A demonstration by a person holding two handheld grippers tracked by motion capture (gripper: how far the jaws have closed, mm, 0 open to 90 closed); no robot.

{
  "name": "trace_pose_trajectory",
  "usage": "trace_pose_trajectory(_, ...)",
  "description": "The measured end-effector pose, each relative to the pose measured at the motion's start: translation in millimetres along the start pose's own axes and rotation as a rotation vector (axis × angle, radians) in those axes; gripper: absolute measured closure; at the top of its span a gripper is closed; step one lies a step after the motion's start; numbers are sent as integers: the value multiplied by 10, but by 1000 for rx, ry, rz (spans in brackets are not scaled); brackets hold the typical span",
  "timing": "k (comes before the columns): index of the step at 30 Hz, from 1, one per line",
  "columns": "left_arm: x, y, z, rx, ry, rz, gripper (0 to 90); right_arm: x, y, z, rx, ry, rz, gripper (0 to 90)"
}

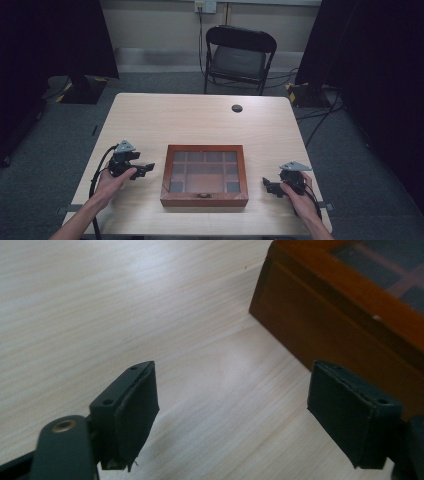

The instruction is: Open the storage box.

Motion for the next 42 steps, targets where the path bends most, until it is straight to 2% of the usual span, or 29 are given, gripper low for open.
trace_pose_trajectory(3,40,-32,-29,-3,5,-11,218,1,1,-1,2,-3,0,100)
trace_pose_trajectory(5,75,-69,-83,-33,3,0,238,1,1,-1,3,-3,0,99)
trace_pose_trajectory(6,75,-69,-83,-33,3,0,240,1,1,-1,3,-3,0,99)
trace_pose_trajectory(7,101,-86,-145,-68,3,-2,253,2,1,-1,3,-3,0,99)
trace_pose_trajectory(9,130,-106,-193,-70,19,-5,259,1,1,-1,3,-3,0,99)
trace_pose_trajectory(11,170,-130,-264,-97,27,-17,260,1,1,-1,3,-3,0,99)
trace_pose_trajectory(19,287,-215,-456,-112,52,-52,256,2,2,-2,2,-3,-1,99)
trace_pose_trajectory(22,303,-223,-501,-125,49,-51,253,2,2,-1,3,-3,-1,99)
trace_pose_trajectory(24,322,-233,-551,-131,67,-42,253,1,1,0,3,-2,0,99)
trace_pose_trajectory(27,350,-247,-599,-143,70,-52,269,1,1,0,3,-2,0,99)
trace_pose_trajectory(28,364,-253,-627,-148,86,-50,269,1,1,-1,3,-3,0,99)
trace_pose_trajectory(30,372,-250,-652,-156,79,-55,279,1,1,-1,3,-2,0,99)
trace_pose_trajectory(32,385,-250,-690,-161,92,-53,285,1,1,0,3,-2,0,99)
trace_pose_trajectory(33,405,-249,-756,-187,94,-52,288,1,1,-1,3,-3,0,99)
trace_pose_trajectory(42,460,-220,-985,-244,148,-45,295,1,1,0,3,-2,0,99)
Point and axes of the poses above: each handheld gripper's, and its own axes: y roughly forward along the jaws, x roughly out of its top, z roughly to its left, the point moved 8 cm from there along y, roughly forward along the jaws, and after that the axes turned 9 degrees about z, right-handed, at the moved point
